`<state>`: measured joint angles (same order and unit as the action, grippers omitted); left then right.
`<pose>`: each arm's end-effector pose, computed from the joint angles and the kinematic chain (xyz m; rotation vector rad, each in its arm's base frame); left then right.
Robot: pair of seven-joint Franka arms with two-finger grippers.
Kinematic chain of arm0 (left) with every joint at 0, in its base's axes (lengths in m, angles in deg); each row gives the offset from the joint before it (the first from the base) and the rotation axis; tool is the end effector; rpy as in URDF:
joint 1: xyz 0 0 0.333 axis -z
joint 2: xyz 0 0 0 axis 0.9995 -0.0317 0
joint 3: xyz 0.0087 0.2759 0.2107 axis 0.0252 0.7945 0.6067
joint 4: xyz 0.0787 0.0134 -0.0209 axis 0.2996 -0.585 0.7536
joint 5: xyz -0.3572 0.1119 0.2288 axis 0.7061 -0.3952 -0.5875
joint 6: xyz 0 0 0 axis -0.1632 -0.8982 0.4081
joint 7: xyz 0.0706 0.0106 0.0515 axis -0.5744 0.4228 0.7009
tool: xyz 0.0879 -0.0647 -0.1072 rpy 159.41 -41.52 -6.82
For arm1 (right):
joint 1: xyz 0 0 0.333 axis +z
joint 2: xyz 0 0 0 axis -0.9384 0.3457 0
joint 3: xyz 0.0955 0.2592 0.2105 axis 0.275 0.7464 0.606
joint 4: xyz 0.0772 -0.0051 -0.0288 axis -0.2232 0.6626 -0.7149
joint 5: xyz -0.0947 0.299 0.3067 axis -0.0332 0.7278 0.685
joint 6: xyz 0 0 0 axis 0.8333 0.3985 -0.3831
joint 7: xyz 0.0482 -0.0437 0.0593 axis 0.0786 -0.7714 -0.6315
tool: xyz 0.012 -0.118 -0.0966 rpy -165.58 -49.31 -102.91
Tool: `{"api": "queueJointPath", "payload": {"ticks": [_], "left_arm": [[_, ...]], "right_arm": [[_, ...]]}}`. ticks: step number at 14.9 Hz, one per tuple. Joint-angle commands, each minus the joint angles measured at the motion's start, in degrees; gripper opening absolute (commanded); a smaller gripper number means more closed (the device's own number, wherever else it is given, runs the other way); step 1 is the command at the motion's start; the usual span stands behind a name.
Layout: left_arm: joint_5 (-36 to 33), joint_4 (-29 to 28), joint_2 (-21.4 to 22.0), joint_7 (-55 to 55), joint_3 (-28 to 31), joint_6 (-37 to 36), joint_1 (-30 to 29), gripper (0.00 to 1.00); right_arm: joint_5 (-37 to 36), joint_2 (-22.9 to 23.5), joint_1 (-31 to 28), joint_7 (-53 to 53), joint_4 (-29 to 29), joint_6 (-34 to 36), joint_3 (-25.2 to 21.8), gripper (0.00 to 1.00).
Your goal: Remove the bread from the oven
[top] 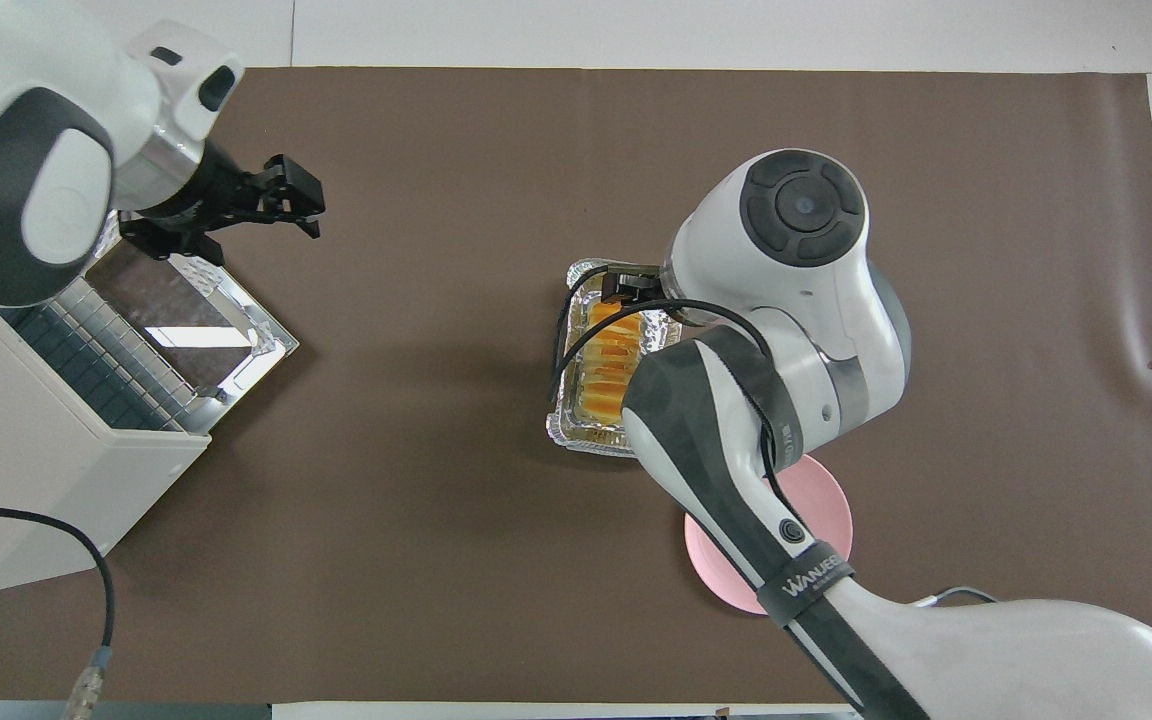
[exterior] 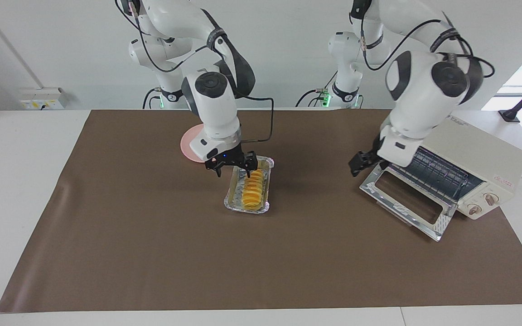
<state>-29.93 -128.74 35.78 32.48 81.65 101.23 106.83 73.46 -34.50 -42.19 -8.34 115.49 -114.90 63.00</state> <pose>0.6771 -0.1378 0.5186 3.0514 0.2942 -0.1639 0.6324 0.3247 0.3814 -3.0452 0.2283 -0.0552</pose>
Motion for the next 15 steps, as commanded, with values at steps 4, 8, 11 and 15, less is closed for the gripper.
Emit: {"api": "queueJointPath", "payload": {"ticks": [4, 8, 11, 15], "left_arm": [[-7.4, -7.5, 9.6, -17.7, -0.3, -9.0, -8.5, 1.0], [-7.8, -14.8, 18.2, -18.4, -1.0, -11.5, -10.6, 1.0], [-7.8, -14.7, 18.5, -18.4, -3.4, -13.1, -11.8, 1.0], [-8.1, -14.6, 18.0, -18.4, -24.5, -11.3, -32.0, 1.0]], "right_arm": [[6.5, 1.6, -1.0, 0.8, 8.0, -9.1, -0.2, 0.91], [8.8, -0.2, -1.4, 0.1, 13.0, -9.5, -0.2, 0.88], [8.9, -2.6, -1.5, 0.0, 15.1, -8.0, -0.2, 0.84], [9.7, -4.0, -2.5, -1.4, 17.3, -7.1, -0.2, 0.77]]}}
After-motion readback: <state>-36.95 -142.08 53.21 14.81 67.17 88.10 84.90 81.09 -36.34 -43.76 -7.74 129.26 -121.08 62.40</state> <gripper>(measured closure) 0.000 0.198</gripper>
